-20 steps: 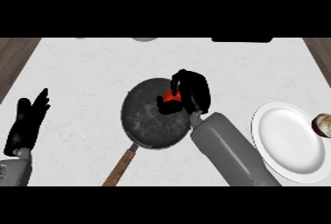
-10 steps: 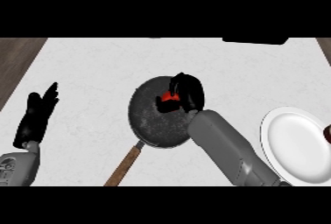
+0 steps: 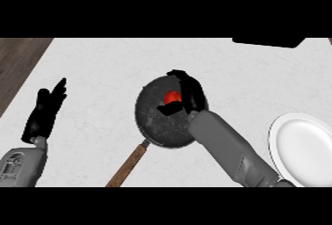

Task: Pick the tomato from the plate and place it in the pan

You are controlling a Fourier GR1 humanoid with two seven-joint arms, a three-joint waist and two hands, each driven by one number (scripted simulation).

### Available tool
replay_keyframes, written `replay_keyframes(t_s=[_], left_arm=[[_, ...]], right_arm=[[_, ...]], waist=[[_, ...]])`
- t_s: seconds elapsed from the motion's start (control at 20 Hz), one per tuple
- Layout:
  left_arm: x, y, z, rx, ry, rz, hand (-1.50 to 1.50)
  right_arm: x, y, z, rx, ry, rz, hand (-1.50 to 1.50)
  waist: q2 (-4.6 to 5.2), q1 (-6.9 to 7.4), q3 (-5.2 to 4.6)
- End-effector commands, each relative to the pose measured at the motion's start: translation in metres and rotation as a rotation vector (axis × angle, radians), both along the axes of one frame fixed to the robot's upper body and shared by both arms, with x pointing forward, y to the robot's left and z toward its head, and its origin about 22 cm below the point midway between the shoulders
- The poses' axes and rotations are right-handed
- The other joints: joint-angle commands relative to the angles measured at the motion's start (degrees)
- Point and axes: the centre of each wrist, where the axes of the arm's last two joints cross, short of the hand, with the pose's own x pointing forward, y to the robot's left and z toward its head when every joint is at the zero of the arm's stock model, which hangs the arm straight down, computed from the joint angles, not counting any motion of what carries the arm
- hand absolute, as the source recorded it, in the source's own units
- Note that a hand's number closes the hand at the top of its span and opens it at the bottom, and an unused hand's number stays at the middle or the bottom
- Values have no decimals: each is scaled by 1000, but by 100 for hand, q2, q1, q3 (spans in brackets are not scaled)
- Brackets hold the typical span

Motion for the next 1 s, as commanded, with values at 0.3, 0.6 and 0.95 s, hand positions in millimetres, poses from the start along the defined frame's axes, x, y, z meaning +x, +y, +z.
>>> replay_keyframes(t_s=[0.3,0.6,0.95], left_arm=[[8,-13,-3,-13,5,-19,0],[-8,19,-6,-4,13,53,0],[-23,21,-3,-7,37,116,0]], right_arm=[[-4,4,4,202,-182,-91,-150],[9,-5,8,287,-211,-203,-150],[16,-48,4,348,-220,-267,-150]], waist=[[10,20,5],[-68,-215,-5],[-204,-699,-13]])
